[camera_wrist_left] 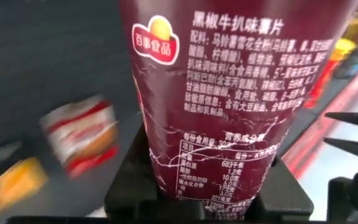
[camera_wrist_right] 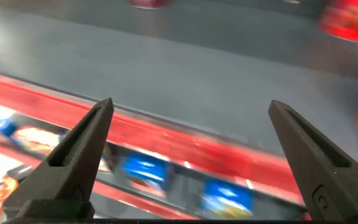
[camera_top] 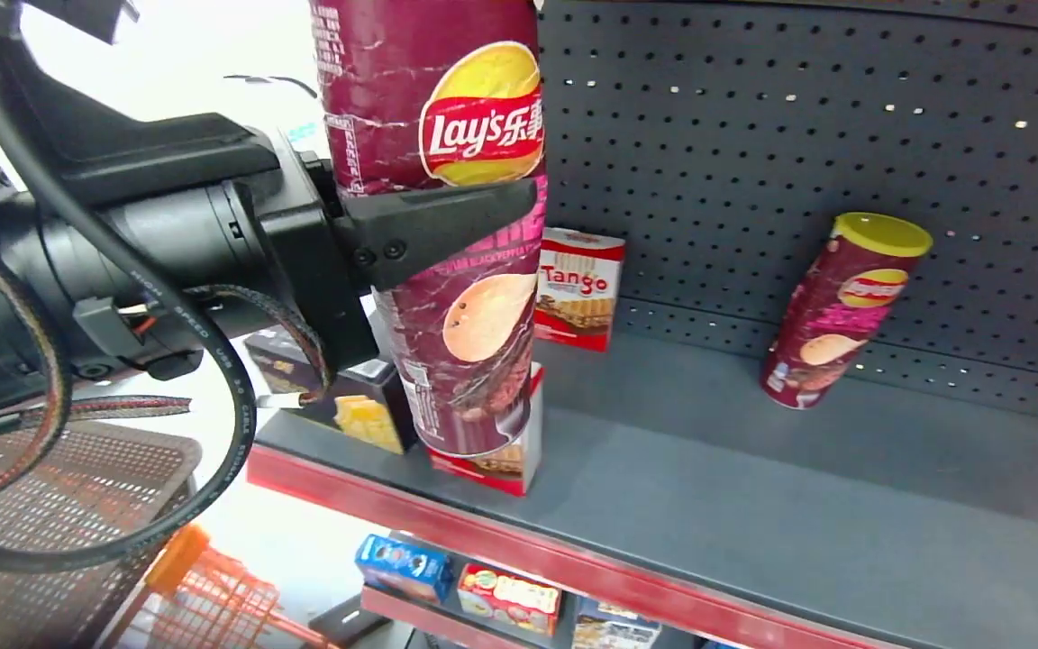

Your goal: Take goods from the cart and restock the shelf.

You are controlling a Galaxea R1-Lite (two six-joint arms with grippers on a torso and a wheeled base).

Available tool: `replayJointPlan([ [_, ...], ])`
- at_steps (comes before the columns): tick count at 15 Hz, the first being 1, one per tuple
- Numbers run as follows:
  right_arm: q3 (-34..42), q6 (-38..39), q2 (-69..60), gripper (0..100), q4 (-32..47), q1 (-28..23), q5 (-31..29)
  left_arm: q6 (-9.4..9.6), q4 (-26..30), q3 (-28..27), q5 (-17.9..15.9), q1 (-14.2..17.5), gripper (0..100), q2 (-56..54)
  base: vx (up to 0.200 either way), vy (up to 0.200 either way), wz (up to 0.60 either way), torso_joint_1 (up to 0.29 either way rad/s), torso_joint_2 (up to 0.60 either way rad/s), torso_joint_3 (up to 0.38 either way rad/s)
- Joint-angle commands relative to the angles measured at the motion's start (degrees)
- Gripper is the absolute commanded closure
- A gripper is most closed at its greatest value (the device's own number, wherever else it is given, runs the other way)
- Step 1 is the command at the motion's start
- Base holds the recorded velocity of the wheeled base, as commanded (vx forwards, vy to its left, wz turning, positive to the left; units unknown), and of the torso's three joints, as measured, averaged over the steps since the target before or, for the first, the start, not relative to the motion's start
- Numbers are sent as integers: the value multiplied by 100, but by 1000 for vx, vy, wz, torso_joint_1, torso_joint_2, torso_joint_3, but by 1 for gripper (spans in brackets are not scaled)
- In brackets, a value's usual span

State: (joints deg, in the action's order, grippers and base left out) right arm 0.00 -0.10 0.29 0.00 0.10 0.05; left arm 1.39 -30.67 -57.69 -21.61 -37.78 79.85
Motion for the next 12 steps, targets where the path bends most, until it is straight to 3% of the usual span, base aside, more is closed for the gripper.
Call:
replayJointPlan([
  [1,0,1,6,0,0,-1,4,2,-9,-111,-10,-28,100,13,0,0,-600,2,2,-2],
  [3,0,1,6,0,0,-1,-5,2,-9,-111,-10,-28,100,31,0,0,-600,2,0,0],
  [10,0,10,6,0,0,-1,-5,2,0,-15,-10,34,100,31,0,0,0,0,0,0],
  [12,0,10,6,0,0,-1,-5,2,-9,38,-10,43,100,40,0,0,-600,2,0,0],
])
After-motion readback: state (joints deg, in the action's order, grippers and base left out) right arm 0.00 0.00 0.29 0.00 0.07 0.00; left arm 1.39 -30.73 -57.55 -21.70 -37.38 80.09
